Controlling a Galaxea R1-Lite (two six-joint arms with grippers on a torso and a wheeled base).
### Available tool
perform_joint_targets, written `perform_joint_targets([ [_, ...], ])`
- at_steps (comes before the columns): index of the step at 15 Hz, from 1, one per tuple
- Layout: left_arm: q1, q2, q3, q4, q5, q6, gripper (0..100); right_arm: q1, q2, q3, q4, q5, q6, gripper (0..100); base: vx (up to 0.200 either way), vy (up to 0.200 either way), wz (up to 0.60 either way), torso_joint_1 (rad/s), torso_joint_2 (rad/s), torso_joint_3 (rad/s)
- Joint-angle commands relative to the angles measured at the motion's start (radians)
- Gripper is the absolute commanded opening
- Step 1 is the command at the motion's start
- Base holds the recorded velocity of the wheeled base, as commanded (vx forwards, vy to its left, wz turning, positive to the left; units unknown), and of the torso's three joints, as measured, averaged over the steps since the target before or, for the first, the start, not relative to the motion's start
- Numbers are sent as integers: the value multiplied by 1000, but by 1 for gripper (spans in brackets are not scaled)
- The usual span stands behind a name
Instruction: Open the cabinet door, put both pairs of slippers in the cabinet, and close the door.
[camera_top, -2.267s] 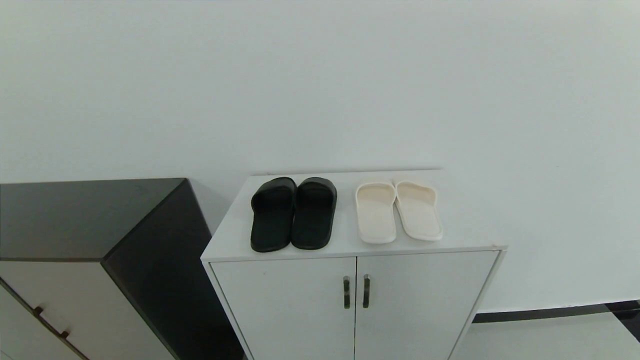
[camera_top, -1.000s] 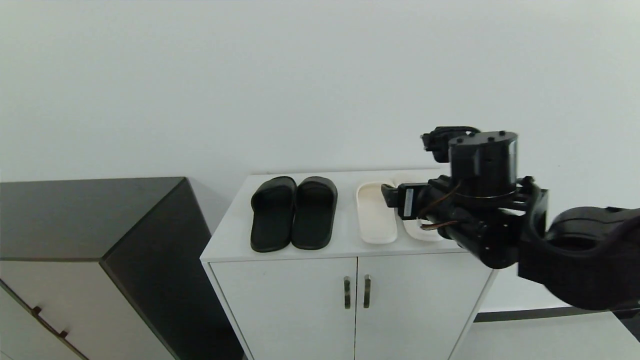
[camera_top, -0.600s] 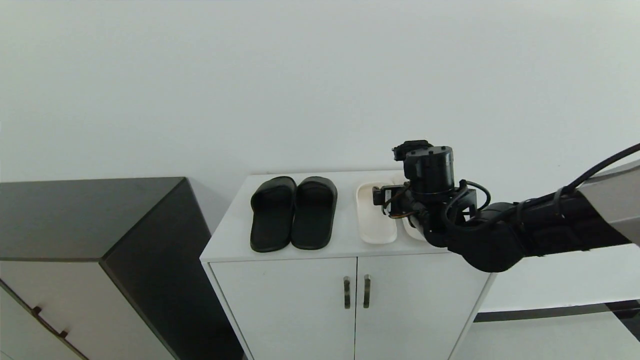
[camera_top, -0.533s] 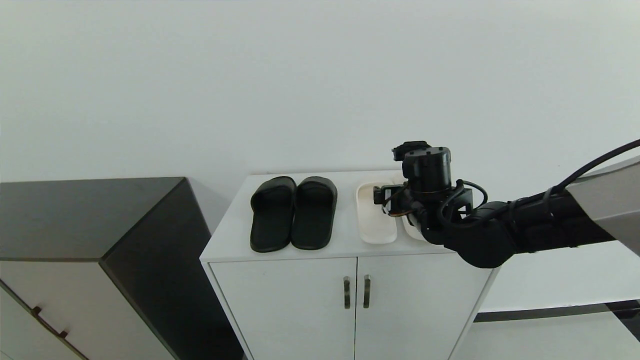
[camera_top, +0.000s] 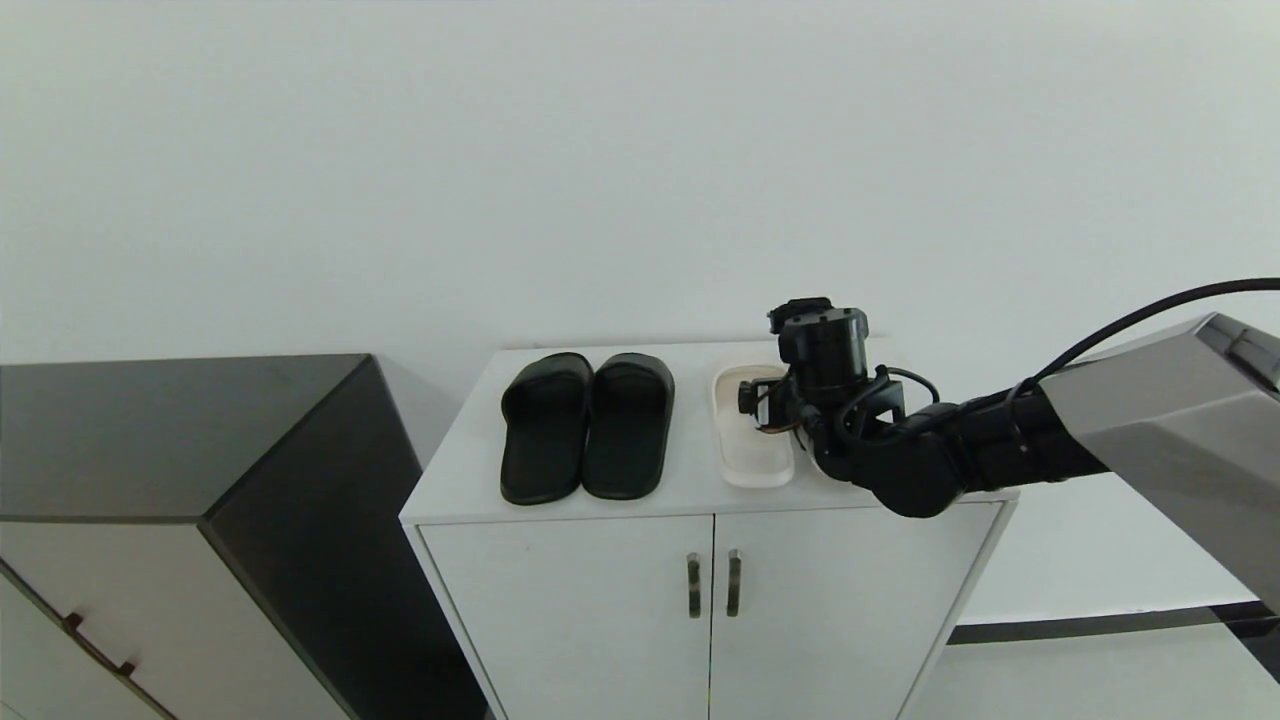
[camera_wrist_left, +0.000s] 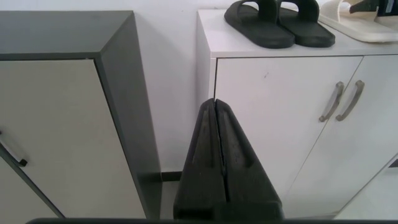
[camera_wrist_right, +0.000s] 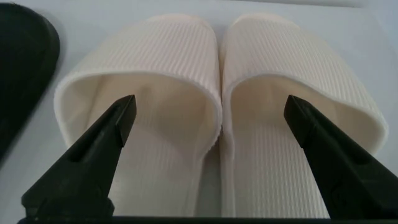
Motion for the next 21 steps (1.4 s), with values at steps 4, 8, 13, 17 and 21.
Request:
perform_joint_targets([
  [4, 1, 1, 0, 0, 0, 0, 0, -27, 61, -97, 25, 17, 1, 100, 0, 0, 0, 0, 0, 0],
  [8, 1, 1, 0, 0, 0, 0, 0, -31, 103, -181, 66, 17, -1, 100, 0, 0, 0, 0, 0, 0],
  [13, 1, 1, 0, 0, 0, 0, 0, -35, 119, -218, 91, 17, -2, 0, 0, 0, 0, 0, 0, 0],
  [17, 1, 1, 0, 0, 0, 0, 0, -28, 92, -215, 91, 15, -4, 0, 0, 0, 0, 0, 0, 0],
  [21, 1, 1, 0, 0, 0, 3, 0, 19, -19, -135, 89, 15, -17, 0, 0, 0, 0, 0, 0, 0],
])
